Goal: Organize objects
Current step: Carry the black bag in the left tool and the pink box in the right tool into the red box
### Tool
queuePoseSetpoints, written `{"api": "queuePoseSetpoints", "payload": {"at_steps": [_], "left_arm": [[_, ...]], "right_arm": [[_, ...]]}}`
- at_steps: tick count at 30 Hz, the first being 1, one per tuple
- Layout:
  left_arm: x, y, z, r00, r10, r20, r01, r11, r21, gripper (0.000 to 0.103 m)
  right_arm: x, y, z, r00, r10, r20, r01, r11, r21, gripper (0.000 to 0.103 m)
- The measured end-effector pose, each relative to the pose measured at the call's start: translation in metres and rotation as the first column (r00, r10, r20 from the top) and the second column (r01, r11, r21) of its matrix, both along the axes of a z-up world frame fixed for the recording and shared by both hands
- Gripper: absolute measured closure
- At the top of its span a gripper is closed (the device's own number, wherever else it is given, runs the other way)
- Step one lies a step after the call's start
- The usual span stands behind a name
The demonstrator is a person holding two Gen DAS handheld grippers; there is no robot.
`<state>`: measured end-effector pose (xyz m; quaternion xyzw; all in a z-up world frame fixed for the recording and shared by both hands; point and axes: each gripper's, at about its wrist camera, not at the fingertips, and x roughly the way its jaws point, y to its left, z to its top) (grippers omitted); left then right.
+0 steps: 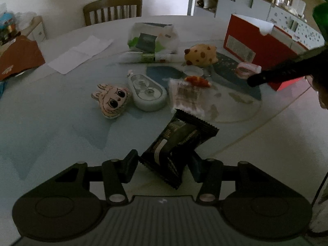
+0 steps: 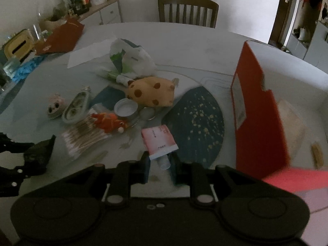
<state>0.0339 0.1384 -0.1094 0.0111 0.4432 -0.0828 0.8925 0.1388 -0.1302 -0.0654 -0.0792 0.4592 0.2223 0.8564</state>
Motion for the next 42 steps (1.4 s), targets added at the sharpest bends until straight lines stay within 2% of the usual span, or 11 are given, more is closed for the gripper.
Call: {"api": "queuePoseSetpoints", "payload": {"at_steps": [8,21,30,42], "left_arm": [[-0.005,-0.029,0.031,0.999,-0.001,0.037,0.002,1.0,-0.025,0.052],[0.021,-0.099,0.078,0.99,-0.071,0.125,0.075,0.997,-0.029,0.052],[0.048,-0.158,0.091,0.98,-0.129,0.15,0.133,0.991,-0.014,0.052],[0.095,-0.238,0.101,0.961,-0.22,0.169,0.217,0.976,0.032,0.052]], "right_arm": [[-0.02,-0.024,0.034,1.0,0.0,0.026,-0.002,0.999,0.05,0.083],[-0.025,-0.083,0.074,0.993,-0.031,0.111,0.021,0.996,0.091,0.083],[-0.011,-0.137,0.085,0.986,-0.087,0.145,0.075,0.993,0.091,0.083],[0.023,-0.205,0.077,0.977,-0.145,0.154,0.134,0.988,0.083,0.083]]}}
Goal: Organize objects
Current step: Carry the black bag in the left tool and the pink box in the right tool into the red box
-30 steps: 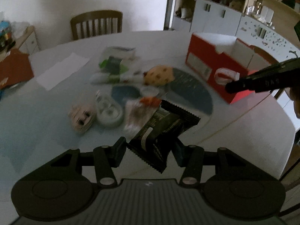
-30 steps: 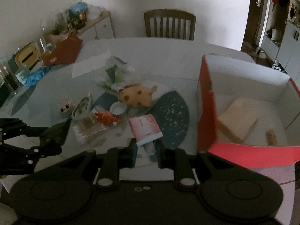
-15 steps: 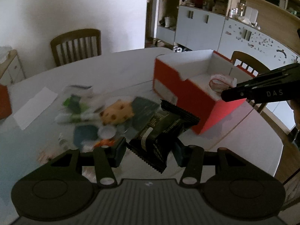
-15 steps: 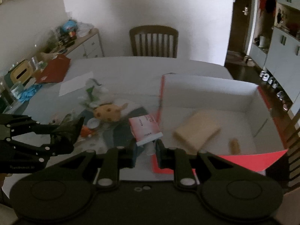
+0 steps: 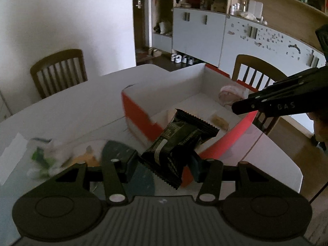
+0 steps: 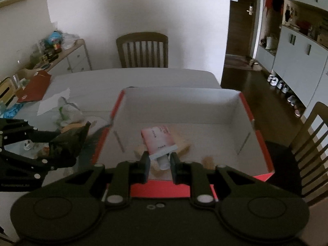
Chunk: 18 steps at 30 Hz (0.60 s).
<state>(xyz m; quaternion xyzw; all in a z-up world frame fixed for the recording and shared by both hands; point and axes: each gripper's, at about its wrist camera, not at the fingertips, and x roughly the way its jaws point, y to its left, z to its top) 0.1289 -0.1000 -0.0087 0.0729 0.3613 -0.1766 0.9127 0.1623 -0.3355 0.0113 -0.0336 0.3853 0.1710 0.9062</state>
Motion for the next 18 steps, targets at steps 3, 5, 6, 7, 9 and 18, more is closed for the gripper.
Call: {"api": "queuePoseSetpoints", "payload": {"at_steps": [3,5,6,7,9,18], "left_arm": [[0.014,-0.018,0.001,1.0,-0.011,-0.005,0.011,1.0,0.006,0.052],[0.024,-0.028,0.002,1.0,-0.018,-0.006,0.018,1.0,0.007,0.051],[0.029,-0.033,0.003,1.0,-0.023,-0.005,0.023,1.0,0.009,0.051],[0.035,-0.039,0.004,1.0,-0.029,-0.005,0.029,1.0,0.012,0.051],[0.046,-0.049,0.003,0.999,-0.037,-0.011,0.037,0.999,0.024,0.051],[0.097,-0.081,-0.012,0.995,-0.012,-0.101,0.018,0.998,0.061,0.051]], "right_arm": [[0.009,-0.013,-0.003,1.0,-0.016,0.001,0.016,1.0,-0.002,0.083],[0.015,-0.021,-0.005,1.0,-0.028,0.001,0.028,1.0,-0.003,0.083],[0.018,-0.026,-0.005,0.999,-0.033,0.002,0.033,0.999,-0.004,0.083],[0.021,-0.03,-0.006,0.999,-0.038,0.003,0.038,0.999,-0.008,0.083],[0.029,-0.037,-0.008,0.999,-0.045,0.006,0.045,0.999,-0.021,0.083],[0.064,-0.046,-0.03,0.999,-0.046,-0.028,0.044,0.995,-0.085,0.083]]}}
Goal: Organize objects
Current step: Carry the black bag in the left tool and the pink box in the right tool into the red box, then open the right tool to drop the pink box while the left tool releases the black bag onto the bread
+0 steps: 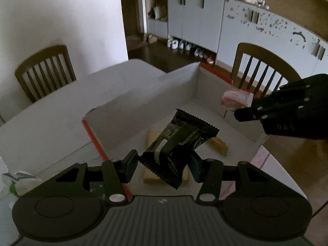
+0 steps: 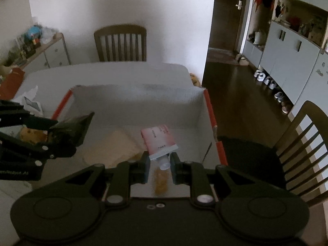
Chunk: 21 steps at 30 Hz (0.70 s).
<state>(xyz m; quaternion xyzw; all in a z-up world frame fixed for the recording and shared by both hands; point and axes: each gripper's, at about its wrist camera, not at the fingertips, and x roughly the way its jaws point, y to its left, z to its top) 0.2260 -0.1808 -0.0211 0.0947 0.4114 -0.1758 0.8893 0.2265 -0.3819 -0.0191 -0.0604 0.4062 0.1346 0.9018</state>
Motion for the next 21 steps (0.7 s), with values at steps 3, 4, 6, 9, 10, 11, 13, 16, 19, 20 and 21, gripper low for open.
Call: {"api": "queuePoseSetpoints", "payload": {"at_steps": [3,4,6,9,10,11,13,16,19,20,21], "left_arm": [[0.016,-0.008,-0.008,1.0,0.004,-0.029,-0.003,1.0,0.021,0.051],[0.021,-0.012,-0.011,0.999,0.002,-0.035,0.0,1.0,0.031,0.051],[0.029,-0.02,-0.015,0.999,-0.005,-0.038,0.007,0.998,0.055,0.051],[0.04,-0.029,-0.024,0.999,-0.01,-0.051,0.015,0.996,0.092,0.051],[0.045,-0.031,-0.028,0.998,-0.009,-0.06,0.015,0.995,0.102,0.051],[0.048,-0.033,-0.031,0.998,-0.009,-0.067,0.016,0.994,0.112,0.051],[0.054,-0.037,-0.038,0.997,-0.013,-0.081,0.023,0.991,0.129,0.051],[0.062,-0.04,-0.046,0.995,-0.008,-0.101,0.023,0.989,0.147,0.051],[0.067,-0.043,-0.053,0.993,-0.006,-0.117,0.026,0.985,0.17,0.051],[0.069,-0.043,-0.055,0.992,-0.005,-0.124,0.026,0.984,0.174,0.051],[0.07,-0.043,-0.057,0.991,-0.004,-0.133,0.027,0.984,0.178,0.051]], "right_arm": [[0.01,0.003,-0.011,1.0,0.013,-0.022,-0.014,1.0,-0.025,0.083],[0.013,0.004,-0.014,0.999,0.017,-0.028,-0.017,0.999,-0.03,0.083],[0.02,0.004,-0.021,0.999,0.023,-0.046,-0.025,0.999,-0.037,0.083],[0.032,0.0,-0.032,0.997,0.021,-0.072,-0.024,0.999,-0.041,0.083],[0.035,0.0,-0.035,0.997,0.018,-0.079,-0.022,0.999,-0.043,0.083],[0.038,0.0,-0.038,0.996,0.017,-0.087,-0.021,0.999,-0.045,0.083],[0.045,-0.001,-0.041,0.995,0.022,-0.096,-0.027,0.998,-0.048,0.083],[0.048,0.003,-0.046,0.994,0.034,-0.105,-0.041,0.997,-0.066,0.083],[0.052,0.007,-0.051,0.992,0.041,-0.12,-0.051,0.996,-0.078,0.083],[0.053,0.008,-0.053,0.991,0.044,-0.128,-0.054,0.995,-0.08,0.083],[0.053,0.009,-0.055,0.989,0.045,-0.138,-0.057,0.995,-0.082,0.083]]}}
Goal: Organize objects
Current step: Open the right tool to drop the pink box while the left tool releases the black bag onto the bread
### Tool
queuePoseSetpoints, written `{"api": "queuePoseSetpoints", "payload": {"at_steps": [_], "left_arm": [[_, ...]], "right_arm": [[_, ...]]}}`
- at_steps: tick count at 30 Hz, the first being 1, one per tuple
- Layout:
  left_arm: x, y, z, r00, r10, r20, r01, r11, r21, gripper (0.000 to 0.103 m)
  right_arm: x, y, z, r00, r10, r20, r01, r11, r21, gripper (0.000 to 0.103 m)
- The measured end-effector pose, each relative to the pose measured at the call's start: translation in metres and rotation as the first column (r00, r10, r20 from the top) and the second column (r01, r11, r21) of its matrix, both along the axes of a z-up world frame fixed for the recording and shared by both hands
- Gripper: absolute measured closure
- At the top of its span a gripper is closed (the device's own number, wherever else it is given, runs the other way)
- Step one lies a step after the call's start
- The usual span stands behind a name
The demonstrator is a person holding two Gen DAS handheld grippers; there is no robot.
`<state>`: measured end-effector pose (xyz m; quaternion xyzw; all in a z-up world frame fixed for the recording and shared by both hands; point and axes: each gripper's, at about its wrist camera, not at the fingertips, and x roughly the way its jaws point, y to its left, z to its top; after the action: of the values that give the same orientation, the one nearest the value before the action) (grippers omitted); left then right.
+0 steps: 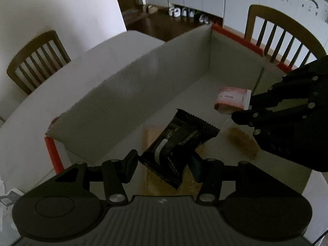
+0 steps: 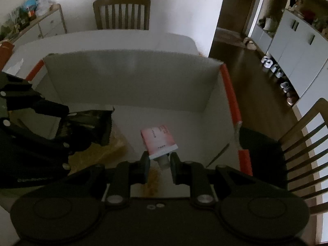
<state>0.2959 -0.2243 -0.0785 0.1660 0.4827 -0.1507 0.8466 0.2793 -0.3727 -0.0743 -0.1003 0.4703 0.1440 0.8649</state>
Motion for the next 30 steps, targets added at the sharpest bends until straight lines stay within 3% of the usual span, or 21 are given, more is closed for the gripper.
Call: {"api": "queuePoseSetpoints", "payload": {"at_steps": [11,18,21,23,25,30], "left_arm": [[0.006,0.002,-0.015,0.998,0.018,-0.063,-0.017,1.0,0.014,0.05],[0.007,0.001,-0.015,0.996,0.019,-0.083,-0.018,1.0,0.008,0.049],[0.007,0.002,-0.014,0.997,0.023,-0.073,-0.022,1.0,0.006,0.046],[0.005,0.003,-0.011,0.998,0.019,-0.062,-0.019,1.0,-0.009,0.035],[0.002,0.005,-0.007,0.999,0.013,-0.048,-0.015,1.0,-0.027,0.03],[-0.004,0.01,0.002,0.999,0.022,-0.047,-0.025,0.998,-0.065,0.03]], "right_arm": [[0.006,0.01,-0.007,0.998,0.021,-0.061,-0.023,0.999,-0.038,0.083],[0.01,0.013,-0.006,0.995,0.047,-0.088,-0.053,0.997,-0.061,0.077],[0.01,0.011,-0.004,0.995,0.051,-0.087,-0.057,0.996,-0.064,0.075],[0.009,0.009,-0.002,0.996,0.045,-0.083,-0.049,0.997,-0.055,0.074],[0.007,0.006,0.001,0.996,0.042,-0.08,-0.046,0.998,-0.046,0.072],[-0.002,0.001,0.013,0.997,0.05,-0.057,-0.052,0.998,-0.031,0.065]]}}
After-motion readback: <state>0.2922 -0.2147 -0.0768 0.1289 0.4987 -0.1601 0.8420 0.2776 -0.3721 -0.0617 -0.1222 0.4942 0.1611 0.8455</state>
